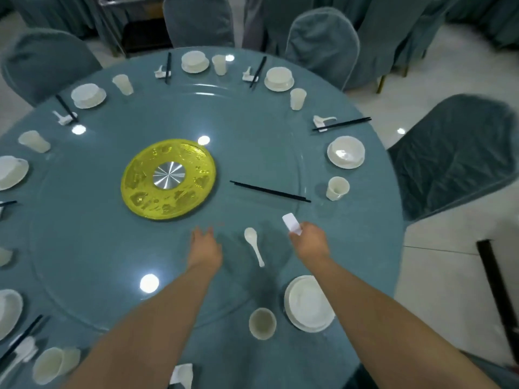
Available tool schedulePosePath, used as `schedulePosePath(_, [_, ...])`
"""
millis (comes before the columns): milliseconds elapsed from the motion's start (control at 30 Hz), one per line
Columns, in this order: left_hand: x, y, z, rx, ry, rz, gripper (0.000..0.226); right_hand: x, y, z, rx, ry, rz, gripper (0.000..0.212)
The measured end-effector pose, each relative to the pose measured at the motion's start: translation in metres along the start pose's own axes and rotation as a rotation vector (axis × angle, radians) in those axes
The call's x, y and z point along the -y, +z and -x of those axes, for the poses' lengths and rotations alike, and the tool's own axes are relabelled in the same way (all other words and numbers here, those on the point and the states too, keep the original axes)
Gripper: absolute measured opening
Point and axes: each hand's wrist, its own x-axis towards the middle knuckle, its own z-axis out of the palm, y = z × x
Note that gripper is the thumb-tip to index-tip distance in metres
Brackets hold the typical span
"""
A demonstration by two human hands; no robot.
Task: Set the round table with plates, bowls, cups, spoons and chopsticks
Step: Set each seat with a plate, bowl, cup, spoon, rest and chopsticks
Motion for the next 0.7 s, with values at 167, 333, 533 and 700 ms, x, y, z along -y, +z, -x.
schedulePosePath(167, [-0.098,0.027,-0.010,0.041,0.264,-0.004,0.055,-0.055,-0.015,-0.005,-0.033,0.168,-0.040,0.030])
schedulePosePath(333, [-0.158,0.051,-0.028,0.210,0.393,-0.162,0.065,-0.093,-0.014,-0.013,-0.040,0.268,-0.023,0.037])
schedulePosePath(533, [-0.182,0.069,-0.049,0.384,0.268,-0.316,0.082,-0.116,-0.001,-0.035,-0.042,0.308,-0.065,0.035])
schedulePosePath(700, [-0.187,0.074,-0.054,0.414,0.210,-0.311,0.083,-0.122,0.011,-0.048,-0.022,0.281,-0.040,0.039])
